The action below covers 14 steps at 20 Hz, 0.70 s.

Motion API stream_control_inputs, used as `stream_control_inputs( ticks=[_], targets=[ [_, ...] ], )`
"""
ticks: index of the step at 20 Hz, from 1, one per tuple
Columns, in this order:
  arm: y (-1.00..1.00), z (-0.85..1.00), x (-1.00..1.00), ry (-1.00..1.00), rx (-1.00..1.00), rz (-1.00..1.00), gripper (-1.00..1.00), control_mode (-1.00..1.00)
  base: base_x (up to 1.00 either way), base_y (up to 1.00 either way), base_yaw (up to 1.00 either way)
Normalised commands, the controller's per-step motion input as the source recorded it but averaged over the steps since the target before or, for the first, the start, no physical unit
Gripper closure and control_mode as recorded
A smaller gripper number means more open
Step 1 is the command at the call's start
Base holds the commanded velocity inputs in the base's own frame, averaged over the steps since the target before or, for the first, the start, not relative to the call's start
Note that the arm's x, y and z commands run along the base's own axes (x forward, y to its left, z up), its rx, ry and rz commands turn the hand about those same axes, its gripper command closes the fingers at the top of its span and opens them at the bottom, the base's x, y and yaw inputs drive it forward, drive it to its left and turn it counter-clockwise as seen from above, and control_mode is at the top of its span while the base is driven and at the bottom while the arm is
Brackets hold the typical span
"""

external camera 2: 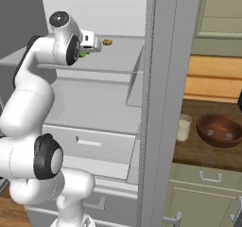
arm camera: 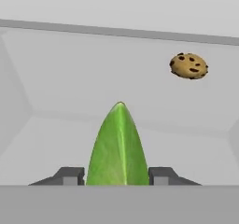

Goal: Grab a lemon wedge from the fridge and one ice cube from the ice bowl, and put them in the glass of lemonade.

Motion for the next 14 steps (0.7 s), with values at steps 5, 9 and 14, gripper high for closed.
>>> stream_control_inputs(
  ticks=[5, 9, 14],
  targets=[
    [0.00, -0.14, 0.14, -0.06, -0.04, -0.01, 1.00, -1.00, 0.00, 0.00, 0.00],
    [0.00, 0.00, -0.52, -0.44, 0.00, -0.01, 1.00, -1.00, 0.00, 0.00, 0.00],
    [0.00, 0.07, -1.00, -0.78, 0.06, 0.00, 1.00, -1.00, 0.00, 0.00, 0.00]
  ],
)
